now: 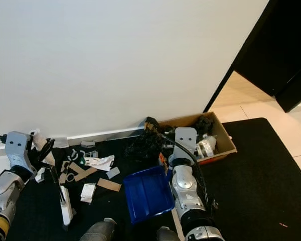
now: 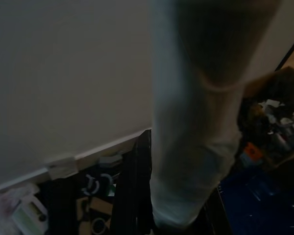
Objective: Sweep floor
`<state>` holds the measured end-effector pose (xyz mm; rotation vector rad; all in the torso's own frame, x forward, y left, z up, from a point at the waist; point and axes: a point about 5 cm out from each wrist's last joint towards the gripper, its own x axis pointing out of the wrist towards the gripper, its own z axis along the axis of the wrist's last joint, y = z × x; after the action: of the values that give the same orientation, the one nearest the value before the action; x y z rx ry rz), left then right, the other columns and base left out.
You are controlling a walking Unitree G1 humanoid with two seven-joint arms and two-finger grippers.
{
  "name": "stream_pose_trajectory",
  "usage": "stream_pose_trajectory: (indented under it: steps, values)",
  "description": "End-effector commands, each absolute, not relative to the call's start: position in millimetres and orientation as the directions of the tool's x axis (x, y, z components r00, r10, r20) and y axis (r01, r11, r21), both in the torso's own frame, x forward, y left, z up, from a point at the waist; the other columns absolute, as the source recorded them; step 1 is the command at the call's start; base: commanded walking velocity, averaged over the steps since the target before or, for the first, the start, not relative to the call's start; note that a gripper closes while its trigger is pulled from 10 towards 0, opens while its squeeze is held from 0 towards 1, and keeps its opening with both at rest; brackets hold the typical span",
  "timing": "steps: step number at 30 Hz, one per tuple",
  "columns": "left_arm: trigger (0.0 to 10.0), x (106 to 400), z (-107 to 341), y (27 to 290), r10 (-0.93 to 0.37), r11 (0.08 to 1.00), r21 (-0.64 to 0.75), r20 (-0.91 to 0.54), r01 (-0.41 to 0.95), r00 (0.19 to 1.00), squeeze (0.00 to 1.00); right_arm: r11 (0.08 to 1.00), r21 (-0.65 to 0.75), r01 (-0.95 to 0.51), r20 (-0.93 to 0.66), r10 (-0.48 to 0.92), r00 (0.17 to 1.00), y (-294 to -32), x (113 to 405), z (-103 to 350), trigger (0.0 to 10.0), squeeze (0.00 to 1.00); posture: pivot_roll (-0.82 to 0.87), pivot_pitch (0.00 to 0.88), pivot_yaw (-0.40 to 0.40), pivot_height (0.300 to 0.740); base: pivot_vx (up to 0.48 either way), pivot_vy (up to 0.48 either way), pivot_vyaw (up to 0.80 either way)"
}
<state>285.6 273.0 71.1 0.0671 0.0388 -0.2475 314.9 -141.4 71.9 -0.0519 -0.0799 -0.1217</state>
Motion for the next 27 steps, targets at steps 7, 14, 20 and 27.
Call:
stream_pose_trajectory:
  steps: [7, 14, 20, 27]
  values:
    - [10.0, 295, 70, 236, -0.362, 0.926, -0.106, 0.033, 0.363, 0.932, 0.00, 0.990, -0.069, 0.121, 0.008, -0.120, 0.993, -146, 305, 53, 10.0, 0.00, 0.17, 0.254, -0.023, 0.740, 0.000, 0.000, 0.00]
    - [10.0, 304, 77, 214, -0.444, 0.880, -0.151, 0.082, 0.451, 0.893, 0.00, 0.990, -0.076, 0.121, 0.007, -0.121, 0.993, -144, 302, 51, 10.0, 0.00, 0.17, 0.257, -0.019, 0.740, 0.000, 0.000, 0.00]
    - [10.0, 305, 80, 192, -0.512, 0.824, -0.209, 0.124, 0.527, 0.850, 0.00, 0.990, -0.080, 0.113, -0.001, -0.114, 0.994, -140, 298, 47, 10.0, 0.00, 0.17, 0.258, -0.015, 0.740, 0.000, 0.000, 0.00]
    - [10.0, 299, 84, 167, -0.584, 0.753, -0.247, 0.174, 0.610, 0.793, 0.00, 0.991, -0.078, 0.111, -0.003, -0.112, 0.994, -139, 299, 47, 10.0, 0.00, 0.18, 0.257, -0.018, 0.740, 0.000, 0.000, 0.00]
